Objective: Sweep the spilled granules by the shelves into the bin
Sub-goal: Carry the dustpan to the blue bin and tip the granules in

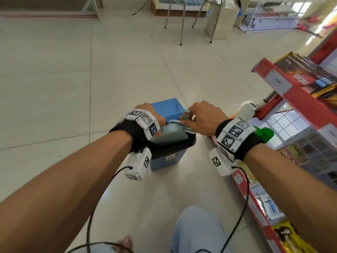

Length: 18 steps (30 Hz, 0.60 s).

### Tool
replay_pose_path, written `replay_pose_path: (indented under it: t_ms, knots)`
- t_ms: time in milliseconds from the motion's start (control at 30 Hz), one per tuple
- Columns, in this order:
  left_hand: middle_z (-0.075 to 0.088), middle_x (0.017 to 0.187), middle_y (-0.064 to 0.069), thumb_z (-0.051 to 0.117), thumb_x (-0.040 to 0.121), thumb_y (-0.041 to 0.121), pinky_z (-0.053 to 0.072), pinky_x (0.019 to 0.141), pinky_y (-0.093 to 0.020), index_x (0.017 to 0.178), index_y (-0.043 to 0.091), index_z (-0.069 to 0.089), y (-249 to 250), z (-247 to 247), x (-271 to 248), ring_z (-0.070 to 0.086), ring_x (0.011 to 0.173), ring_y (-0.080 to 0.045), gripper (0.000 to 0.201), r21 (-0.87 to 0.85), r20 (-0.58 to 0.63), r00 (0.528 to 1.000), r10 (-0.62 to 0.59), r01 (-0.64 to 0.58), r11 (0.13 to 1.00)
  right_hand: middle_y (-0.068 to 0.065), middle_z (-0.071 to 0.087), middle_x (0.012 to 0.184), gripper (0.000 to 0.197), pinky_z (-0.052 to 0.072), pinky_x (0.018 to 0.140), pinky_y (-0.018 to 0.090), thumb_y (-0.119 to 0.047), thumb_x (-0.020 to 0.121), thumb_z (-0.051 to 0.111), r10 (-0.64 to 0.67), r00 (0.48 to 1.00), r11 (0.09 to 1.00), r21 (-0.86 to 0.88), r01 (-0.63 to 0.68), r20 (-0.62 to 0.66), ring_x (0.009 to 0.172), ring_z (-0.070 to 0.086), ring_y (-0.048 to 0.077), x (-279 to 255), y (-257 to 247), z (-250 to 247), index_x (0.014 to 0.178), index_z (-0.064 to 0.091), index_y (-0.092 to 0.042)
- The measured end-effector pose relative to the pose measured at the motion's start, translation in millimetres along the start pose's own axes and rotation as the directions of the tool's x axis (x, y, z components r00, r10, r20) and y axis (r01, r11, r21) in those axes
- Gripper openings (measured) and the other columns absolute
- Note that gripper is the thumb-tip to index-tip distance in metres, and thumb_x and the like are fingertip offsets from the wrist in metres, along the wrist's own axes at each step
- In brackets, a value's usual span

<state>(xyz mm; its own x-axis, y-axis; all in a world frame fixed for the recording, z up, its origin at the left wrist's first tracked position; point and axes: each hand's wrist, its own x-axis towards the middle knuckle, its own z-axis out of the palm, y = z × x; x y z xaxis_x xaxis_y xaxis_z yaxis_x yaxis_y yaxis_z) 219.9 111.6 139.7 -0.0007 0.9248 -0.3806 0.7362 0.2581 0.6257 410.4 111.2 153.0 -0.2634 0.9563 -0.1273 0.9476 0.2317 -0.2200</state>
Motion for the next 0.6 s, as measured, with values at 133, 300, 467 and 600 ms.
replay_pose_path:
  t_ms: [133,300,467,600]
  knots:
    - [0.076,0.089,-0.017,0.067,0.072,0.029,0.060,0.082,-0.048,0.091,-0.002,0.073,6,6,-2,0.074,0.081,-0.030,0.037,0.047,-0.092,0.996,0.017,-0.013,0.999,0.008,0.068,0.086,0.032,0.057,0.074,0.042,-0.047,0.087,0.058,-0.019,1.000,1.000,0.001,0.019,-0.008,0.078,0.065,0.031,2,-1,-4,0.091,0.071,-0.018]
    - [0.076,0.084,-0.016,0.064,0.075,0.036,0.061,0.077,-0.043,0.087,0.001,0.075,2,16,-1,0.072,0.080,-0.030,0.039,0.119,-0.188,0.981,0.043,-0.021,0.993,0.006,0.068,0.087,0.029,0.056,0.074,0.040,-0.048,0.087,0.060,-0.030,0.999,1.000,0.004,0.030,-0.025,0.079,0.064,0.030,2,2,-1,0.094,0.072,-0.022]
    - [0.075,0.084,-0.012,0.065,0.077,0.045,0.060,0.077,-0.039,0.085,0.006,0.074,-10,28,-2,0.072,0.079,-0.028,0.041,0.176,-0.150,0.988,0.036,-0.010,0.984,0.004,0.070,0.087,0.026,0.055,0.073,0.038,-0.045,0.088,0.058,-0.029,0.999,0.999,0.040,0.030,-0.028,0.080,0.064,0.028,0,4,6,0.095,0.073,-0.025]
    - [0.073,0.076,-0.008,0.068,0.073,0.046,0.057,0.071,-0.033,0.071,0.012,0.074,-15,28,-6,0.070,0.077,-0.026,0.035,0.044,-0.322,0.946,0.045,-0.033,0.999,0.001,0.070,0.089,0.023,0.051,0.069,0.033,-0.045,0.089,0.059,-0.038,0.996,0.998,0.039,0.041,-0.076,0.080,0.064,0.026,2,3,7,0.099,0.074,-0.031]
